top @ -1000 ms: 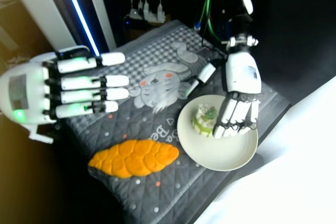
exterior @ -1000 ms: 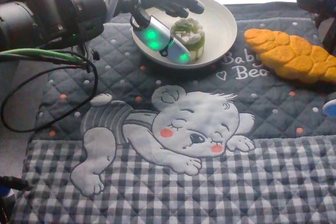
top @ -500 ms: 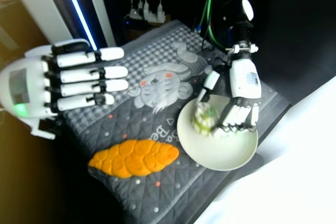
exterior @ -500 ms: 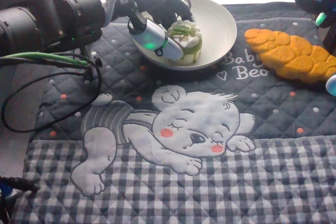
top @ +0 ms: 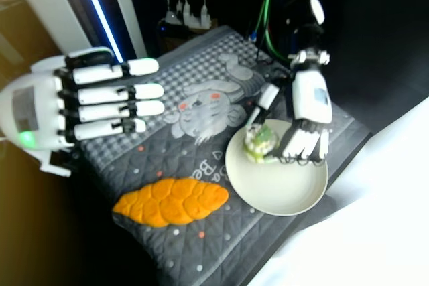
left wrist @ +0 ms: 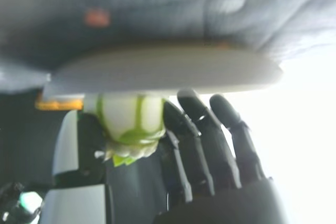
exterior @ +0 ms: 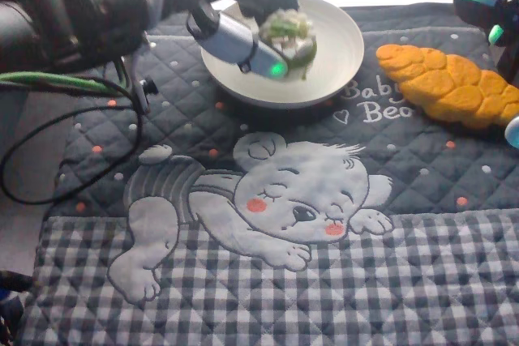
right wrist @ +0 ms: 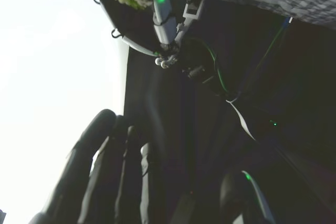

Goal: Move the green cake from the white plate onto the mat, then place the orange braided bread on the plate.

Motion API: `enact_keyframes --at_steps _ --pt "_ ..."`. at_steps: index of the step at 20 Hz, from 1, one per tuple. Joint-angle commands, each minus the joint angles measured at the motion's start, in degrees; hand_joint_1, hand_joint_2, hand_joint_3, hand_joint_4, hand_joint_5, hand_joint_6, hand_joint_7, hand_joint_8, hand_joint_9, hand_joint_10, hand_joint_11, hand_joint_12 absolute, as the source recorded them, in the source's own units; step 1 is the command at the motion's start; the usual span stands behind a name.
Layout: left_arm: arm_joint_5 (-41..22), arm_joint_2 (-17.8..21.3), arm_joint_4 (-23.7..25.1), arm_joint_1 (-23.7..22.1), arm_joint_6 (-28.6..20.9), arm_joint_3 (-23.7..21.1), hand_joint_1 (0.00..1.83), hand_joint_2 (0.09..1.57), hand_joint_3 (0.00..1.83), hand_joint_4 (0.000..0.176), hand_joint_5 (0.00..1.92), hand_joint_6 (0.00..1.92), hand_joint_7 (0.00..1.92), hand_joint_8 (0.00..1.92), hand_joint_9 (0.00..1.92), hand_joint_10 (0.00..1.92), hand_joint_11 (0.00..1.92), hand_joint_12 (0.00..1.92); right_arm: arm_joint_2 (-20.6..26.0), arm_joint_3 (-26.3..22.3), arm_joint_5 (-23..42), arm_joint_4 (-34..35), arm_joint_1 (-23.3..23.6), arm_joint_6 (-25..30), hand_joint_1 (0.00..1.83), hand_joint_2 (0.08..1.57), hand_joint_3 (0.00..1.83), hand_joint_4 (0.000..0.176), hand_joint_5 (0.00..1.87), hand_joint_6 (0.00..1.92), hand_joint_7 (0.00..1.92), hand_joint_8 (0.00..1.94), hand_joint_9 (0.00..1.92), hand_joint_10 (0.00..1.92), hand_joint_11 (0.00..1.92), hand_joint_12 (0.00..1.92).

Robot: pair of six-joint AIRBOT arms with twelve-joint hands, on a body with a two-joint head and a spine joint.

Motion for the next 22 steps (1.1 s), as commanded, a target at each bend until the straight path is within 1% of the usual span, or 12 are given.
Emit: enact_keyframes --at_steps 1,4,5,7,9,10,12,14,16,18,20,22 --pt "-6.2 1.0 -2.9 -1.2 -0.6 -0.5 1.23 1.1 0.0 0.0 1.14 0.74 0.9 1.08 0.67 0.65 0.16 1.5 0.6 0.0 6.8 2.0 0.5 0.4 0.29 1.14 0.0 0.054 0.22 0.0 0.34 0.01 0.39 0.01 0.05 1.65" --pt "-10.7 5.1 -3.1 -1.5 -0.6 -5.3 1.25 1.06 0.0 0.0 1.27 0.43 0.99 1.02 0.83 0.69 0.35 1.51 0.6 -0.1 6.7 2.4 0.5 0.4 0.26 1.17 0.0 0.044 0.2 0.0 0.34 0.0 0.39 0.01 0.14 1.64" --pt "-12.0 6.3 -3.0 -1.4 -0.6 -6.8 1.24 1.07 0.0 0.0 1.24 0.51 0.98 1.01 0.86 0.6 0.36 1.43 0.6 -0.1 6.7 2.7 0.5 0.4 0.25 1.15 0.0 0.08 0.2 0.0 0.33 0.0 0.39 0.01 0.17 1.61" --pt "-14.3 9.0 -2.5 -1.0 -0.6 -10.0 1.24 1.07 0.0 0.0 1.22 0.6 0.97 0.96 0.9 0.38 0.35 1.23 0.6 -0.1 6.6 3.2 0.5 0.4 0.29 1.03 0.0 0.09 0.16 0.0 0.3 0.0 0.37 0.0 0.16 1.56" --pt "-17.6 12.4 -2.4 0.1 -0.2 -14.2 1.24 1.07 0.0 0.0 1.21 0.62 0.98 0.96 0.97 0.25 0.44 1.17 0.8 -0.2 6.6 4.0 0.5 0.4 0.34 1.01 0.0 0.119 0.19 0.0 0.28 0.0 0.35 0.0 0.13 1.58" --pt "-18.7 13.7 -2.7 0.8 0.6 -16.2 1.24 1.06 0.0 0.014 1.2 0.57 1.01 0.97 0.99 0.25 0.44 1.24 0.8 -0.4 6.6 4.4 0.5 0.4 0.38 0.98 0.0 0.103 0.18 0.0 0.26 0.0 0.34 0.0 0.11 1.63" --pt "-20.6 16.1 -3.1 2.5 1.9 -19.5 1.24 1.06 0.0 0.015 1.14 0.62 1.07 0.95 0.99 0.34 0.46 1.25 0.8 -0.4 6.6 4.8 0.5 0.4 0.43 0.92 0.0 0.097 0.24 0.0 0.3 0.0 0.38 0.01 0.16 1.58" --pt "-22.3 17.6 -2.9 4.6 2.0 -22.1 1.26 1.0 0.0 0.065 1.29 0.43 1.23 0.57 1.0 0.32 0.47 1.22 0.8 -0.4 6.6 5.0 0.5 0.4 0.39 0.94 0.0 0.083 0.27 0.0 0.31 0.0 0.46 0.03 0.15 1.54" --pt "-22.5 18.6 -1.9 6.3 2.0 -23.9 1.26 1.0 0.0 0.062 1.3 0.43 1.24 0.55 1.0 0.31 0.45 1.21 0.8 -0.5 6.6 5.0 0.5 0.4 0.38 0.94 0.0 0.067 0.28 0.0 0.34 0.01 0.48 0.03 0.17 1.54" --pt "-22.1 19.2 -0.3 7.9 1.9 -25.3 1.26 0.99 0.0 0.046 1.25 0.5 1.36 0.36 1.12 0.31 0.43 1.22 0.7 -0.5 6.6 5.0 0.5 0.4 0.43 0.93 0.0 0.077 0.29 0.01 0.36 0.01 0.48 0.02 0.2 1.55" --pt "-21.9 19.1 0.2 9.7 1.8 -26.1 1.26 1.0 0.0 0.06 1.28 0.48 1.3 0.42 1.02 0.27 0.43 1.34 0.7 -0.5 6.6 5.0 0.5 0.4 0.46 0.9 0.0 0.091 0.29 0.0 0.35 0.0 0.44 0.0 0.14 1.57" --pt "-22.2 19.0 -0.3 12.0 1.8 -26.9 1.26 1.03 0.0 0.007 1.2 0.69 1.22 0.48 0.99 0.15 0.4 1.25 0.7 -0.7 6.6 5.2 0.5 0.4 0.49 0.88 0.0 0.1 0.3 0.0 0.34 0.0 0.44 0.0 0.14 1.64"
